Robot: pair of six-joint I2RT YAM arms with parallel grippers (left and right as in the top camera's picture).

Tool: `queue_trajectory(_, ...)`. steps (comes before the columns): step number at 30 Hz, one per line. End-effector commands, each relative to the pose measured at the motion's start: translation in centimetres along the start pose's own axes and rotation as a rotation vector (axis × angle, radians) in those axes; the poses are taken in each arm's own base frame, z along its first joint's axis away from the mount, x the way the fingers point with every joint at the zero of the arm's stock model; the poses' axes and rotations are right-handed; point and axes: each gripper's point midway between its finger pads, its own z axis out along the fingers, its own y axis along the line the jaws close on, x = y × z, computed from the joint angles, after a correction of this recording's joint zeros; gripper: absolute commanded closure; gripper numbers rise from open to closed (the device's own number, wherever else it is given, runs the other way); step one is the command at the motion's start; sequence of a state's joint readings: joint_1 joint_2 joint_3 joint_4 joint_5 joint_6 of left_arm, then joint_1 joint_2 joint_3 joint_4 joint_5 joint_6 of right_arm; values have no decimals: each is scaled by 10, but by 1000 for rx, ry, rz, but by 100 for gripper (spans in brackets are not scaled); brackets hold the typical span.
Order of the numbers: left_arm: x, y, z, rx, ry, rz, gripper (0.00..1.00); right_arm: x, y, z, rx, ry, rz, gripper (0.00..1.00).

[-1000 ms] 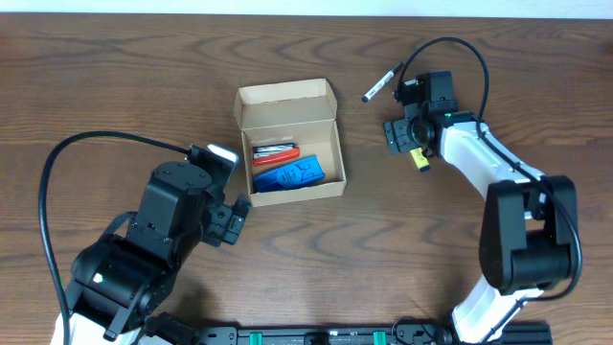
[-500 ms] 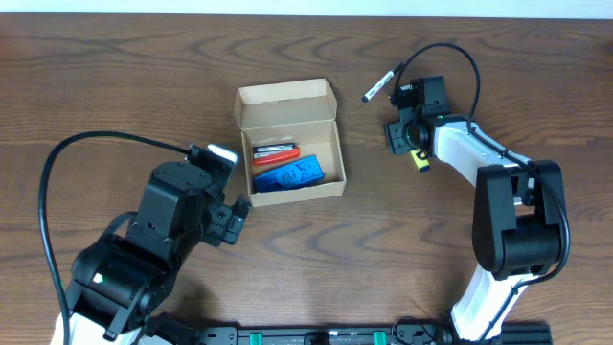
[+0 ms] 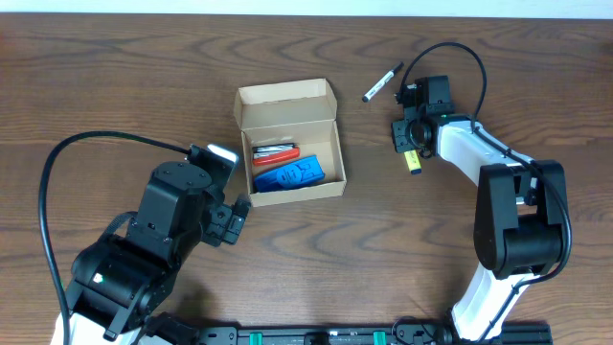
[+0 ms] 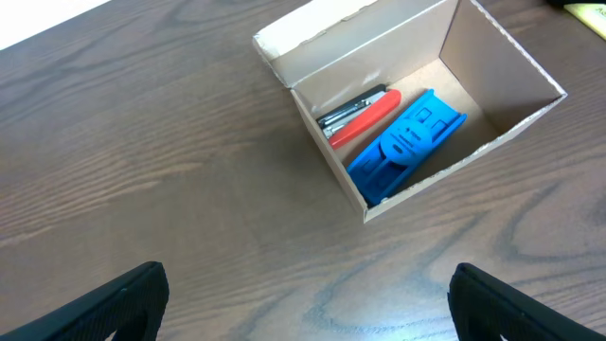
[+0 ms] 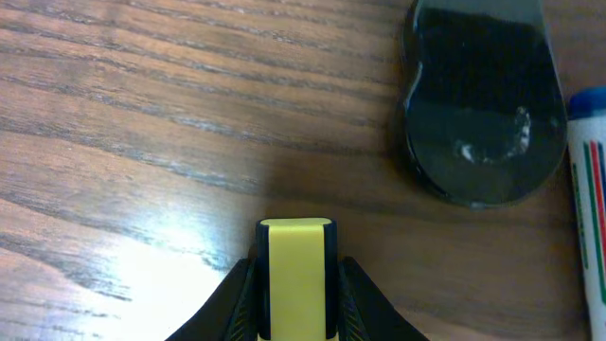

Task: Pack container
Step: 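Move right gripper to the yellow highlighter and grasp it, then carry the yellow highlighter into the box's right side and release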

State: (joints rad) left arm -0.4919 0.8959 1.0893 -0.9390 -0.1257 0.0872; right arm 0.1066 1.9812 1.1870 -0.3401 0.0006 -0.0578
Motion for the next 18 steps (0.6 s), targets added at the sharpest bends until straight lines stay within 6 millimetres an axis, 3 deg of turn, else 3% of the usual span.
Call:
queue_trajectory(1, -3, 0, -3, 6, -8, 16, 5, 7, -3, -5, 9, 40, 46, 89)
queue_trajectory(6, -3, 0, -3, 6, -8, 16, 5, -28, 9, -60, -5, -36, 23, 94)
queue_trajectory(12, -3, 0, -3, 6, -8, 16, 5, -64, 50, -141, -60, -192, 12, 92)
queue_trajectory(18, -3, 0, -3, 6, -8, 16, 5, -67, 101, -184, -153, -263, 77, 91)
